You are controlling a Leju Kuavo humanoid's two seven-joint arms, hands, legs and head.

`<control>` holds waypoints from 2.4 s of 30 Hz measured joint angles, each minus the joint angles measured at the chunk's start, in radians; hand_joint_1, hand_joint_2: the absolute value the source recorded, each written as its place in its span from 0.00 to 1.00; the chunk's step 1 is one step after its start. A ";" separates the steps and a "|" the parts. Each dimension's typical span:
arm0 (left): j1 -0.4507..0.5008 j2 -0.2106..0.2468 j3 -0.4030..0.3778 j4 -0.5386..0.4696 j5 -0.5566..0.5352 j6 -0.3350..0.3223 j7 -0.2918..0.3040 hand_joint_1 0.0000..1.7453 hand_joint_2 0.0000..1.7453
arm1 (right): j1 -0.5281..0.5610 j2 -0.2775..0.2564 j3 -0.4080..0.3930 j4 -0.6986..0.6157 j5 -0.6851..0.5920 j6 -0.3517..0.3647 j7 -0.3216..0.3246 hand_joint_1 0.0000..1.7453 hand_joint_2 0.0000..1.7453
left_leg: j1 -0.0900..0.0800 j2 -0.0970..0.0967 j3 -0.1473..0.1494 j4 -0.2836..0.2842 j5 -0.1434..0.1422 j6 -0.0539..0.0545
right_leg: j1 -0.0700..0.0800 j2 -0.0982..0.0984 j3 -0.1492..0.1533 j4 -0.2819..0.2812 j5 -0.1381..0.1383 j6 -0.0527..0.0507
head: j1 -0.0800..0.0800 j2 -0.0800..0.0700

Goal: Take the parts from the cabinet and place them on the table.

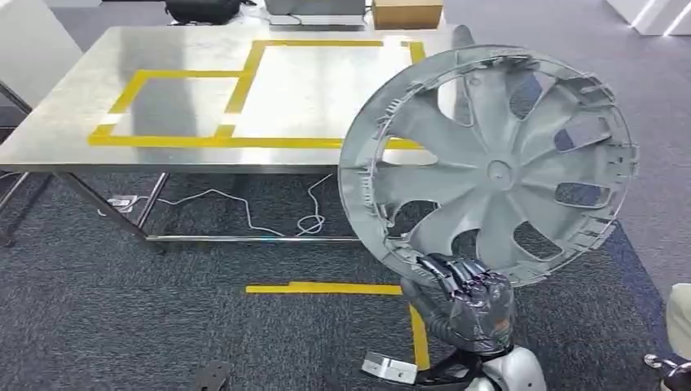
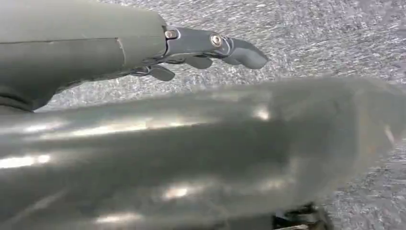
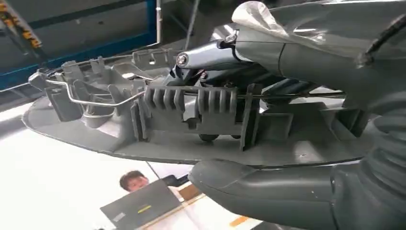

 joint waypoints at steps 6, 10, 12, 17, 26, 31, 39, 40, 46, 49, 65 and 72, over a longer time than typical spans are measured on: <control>0.000 -0.003 0.003 0.000 -0.002 0.000 0.001 0.00 0.00 | -0.004 0.000 0.001 0.006 0.004 0.000 0.000 1.00 1.00 | 0.006 0.000 0.007 -0.016 0.007 0.030 | -0.004 0.001 -0.108 0.224 -0.123 0.026 | 0.003 0.000; 0.001 -0.002 0.003 0.000 -0.002 0.000 0.001 0.00 0.00 | -0.003 0.000 0.000 0.015 0.003 0.000 0.001 1.00 1.00 | 0.006 -0.001 0.010 -0.014 0.005 0.029 | -0.005 0.001 -0.117 0.220 -0.064 0.028 | 0.004 0.000; 0.001 -0.003 0.003 0.000 -0.002 -0.002 0.001 0.00 0.00 | -0.005 0.000 0.000 0.015 0.004 0.000 0.001 1.00 1.00 | 0.006 -0.003 0.012 -0.010 -0.001 0.022 | -0.006 0.000 -0.028 0.031 0.018 0.025 | 0.005 0.000; 0.001 -0.002 0.004 0.000 -0.003 -0.003 0.002 0.00 0.00 | -0.006 0.000 0.000 0.016 0.002 0.000 0.001 1.00 1.00 | -0.001 -0.002 0.006 -0.005 0.001 0.005 | -0.001 0.006 -0.013 0.007 0.005 0.004 | 0.004 0.000; 0.001 -0.001 0.003 0.000 -0.023 -0.004 0.015 0.00 0.00 | -0.003 0.000 0.002 0.016 -0.004 0.000 0.002 1.00 1.00 | 0.006 -0.001 -0.078 0.188 -0.051 -0.011 | -0.007 0.005 -0.001 0.004 0.002 -0.017 | -0.003 0.000; -0.001 -0.002 0.004 0.000 -0.030 -0.003 0.018 0.00 0.00 | 0.009 0.000 0.002 0.014 -0.015 0.000 0.002 1.00 1.00 | -0.004 -0.001 0.000 0.003 -0.004 0.007 | -0.003 0.005 -0.006 0.005 -0.001 0.002 | -0.001 0.000; -0.004 -0.005 0.011 0.000 -0.058 -0.005 0.027 0.00 0.00 | 0.018 -0.019 0.002 0.012 -0.059 0.000 0.023 1.00 1.00 | 0.003 0.000 0.008 -0.014 0.002 0.034 | -0.005 0.004 -0.155 0.310 -0.141 0.033 | 0.004 0.000; -0.003 -0.005 0.014 0.000 -0.059 -0.005 0.028 0.00 0.00 | 0.020 -0.025 0.002 0.014 -0.062 0.000 0.023 1.00 1.00 | 0.003 -0.001 0.010 -0.014 0.002 0.034 | -0.005 0.004 -0.145 0.287 -0.114 0.032 | 0.004 0.000; -0.004 -0.006 0.024 0.000 -0.066 -0.005 0.027 0.00 0.00 | 0.025 -0.028 0.004 0.011 -0.052 0.000 0.017 1.00 1.00 | -0.005 -0.002 0.009 -0.006 -0.004 0.015 | -0.001 0.005 -0.001 -0.001 -0.002 0.014 | 0.002 0.000; -0.004 -0.006 0.026 0.000 -0.066 -0.005 0.027 0.00 0.00 | 0.029 -0.029 0.004 0.011 -0.055 0.000 0.020 1.00 1.00 | -0.001 -0.002 0.009 0.002 -0.016 0.000 | -0.008 0.003 0.008 -0.011 0.003 -0.004 | 0.004 0.000; -0.002 -0.004 0.034 0.000 -0.079 -0.011 0.026 0.00 0.00 | 0.032 -0.034 0.004 0.010 -0.063 0.000 0.039 1.00 1.00 | 0.011 -0.001 0.003 -0.012 0.003 0.020 | -0.006 0.002 0.020 0.011 -0.048 0.028 | -0.001 0.000; -0.003 -0.004 0.044 0.000 -0.089 -0.011 0.027 0.00 0.00 | 0.033 -0.052 0.005 0.015 -0.063 0.000 0.060 1.00 1.00 | 0.007 -0.004 0.031 -0.011 -0.024 0.035 | -0.006 0.002 -0.124 0.212 -0.048 0.030 | 0.005 0.000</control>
